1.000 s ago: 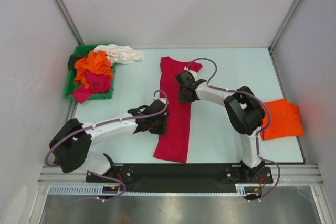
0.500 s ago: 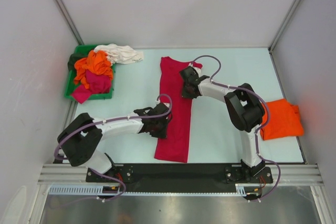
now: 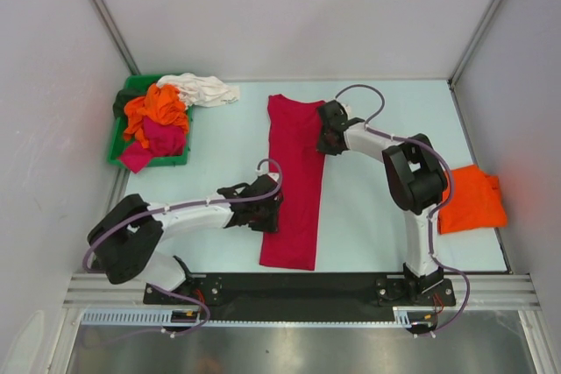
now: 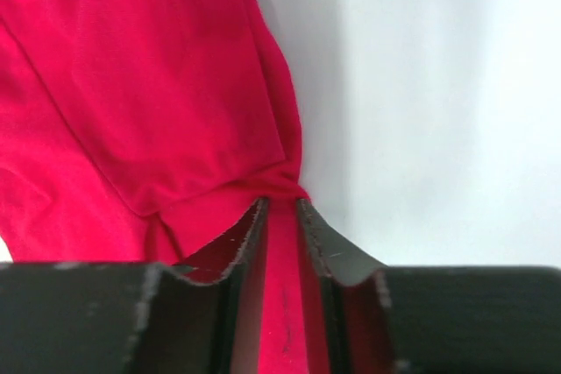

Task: Fold and stack the t-shirts
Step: Grab the bottom of the folded rectangular tshirt with both arms

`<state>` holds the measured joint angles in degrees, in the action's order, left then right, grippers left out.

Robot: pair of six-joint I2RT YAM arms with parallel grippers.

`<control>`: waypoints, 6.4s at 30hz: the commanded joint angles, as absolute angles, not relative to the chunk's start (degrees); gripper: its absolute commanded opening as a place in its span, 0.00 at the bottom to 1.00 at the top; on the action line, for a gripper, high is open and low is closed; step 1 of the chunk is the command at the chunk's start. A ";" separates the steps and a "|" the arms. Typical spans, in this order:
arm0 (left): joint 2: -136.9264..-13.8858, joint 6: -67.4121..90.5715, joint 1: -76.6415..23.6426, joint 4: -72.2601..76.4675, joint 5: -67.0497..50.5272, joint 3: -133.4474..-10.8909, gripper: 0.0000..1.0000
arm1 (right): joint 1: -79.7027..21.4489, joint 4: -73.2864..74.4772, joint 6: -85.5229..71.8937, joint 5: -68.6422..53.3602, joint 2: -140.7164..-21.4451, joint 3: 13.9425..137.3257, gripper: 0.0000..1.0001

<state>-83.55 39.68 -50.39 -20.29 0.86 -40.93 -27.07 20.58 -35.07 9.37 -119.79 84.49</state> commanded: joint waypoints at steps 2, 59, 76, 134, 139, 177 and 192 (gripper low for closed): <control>-78.50 38.59 -51.15 -23.73 5.08 -41.56 0.38 | -29.87 18.99 -29.18 13.00 -115.50 81.83 0.36; -61.87 56.78 -62.84 -24.17 13.00 -24.17 0.28 | -82.26 26.45 -83.32 27.42 -79.63 34.71 0.48; -55.54 60.03 -66.27 -33.84 15.56 -26.63 0.36 | -82.53 31.73 -85.69 28.92 -80.07 36.04 0.48; -54.41 61.00 -71.54 -32.43 19.95 -30.15 0.40 | -84.11 29.71 -85.43 25.31 -85.78 36.30 0.46; -54.75 61.79 -71.89 -32.17 19.16 -29.27 0.40 | -84.29 29.62 -85.60 25.14 -86.13 36.47 0.46; -63.55 63.46 -72.51 -28.13 13.36 -26.28 0.00 | -87.10 40.34 -93.34 26.81 -85.69 37.26 0.12; -65.04 63.28 -72.42 -28.47 14.32 -27.68 0.00 | -87.54 42.71 -93.34 27.24 -86.13 38.23 0.00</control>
<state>-63.86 62.94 -72.01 -28.14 14.06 -27.18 -86.67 31.14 -94.39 29.61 -83.90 40.69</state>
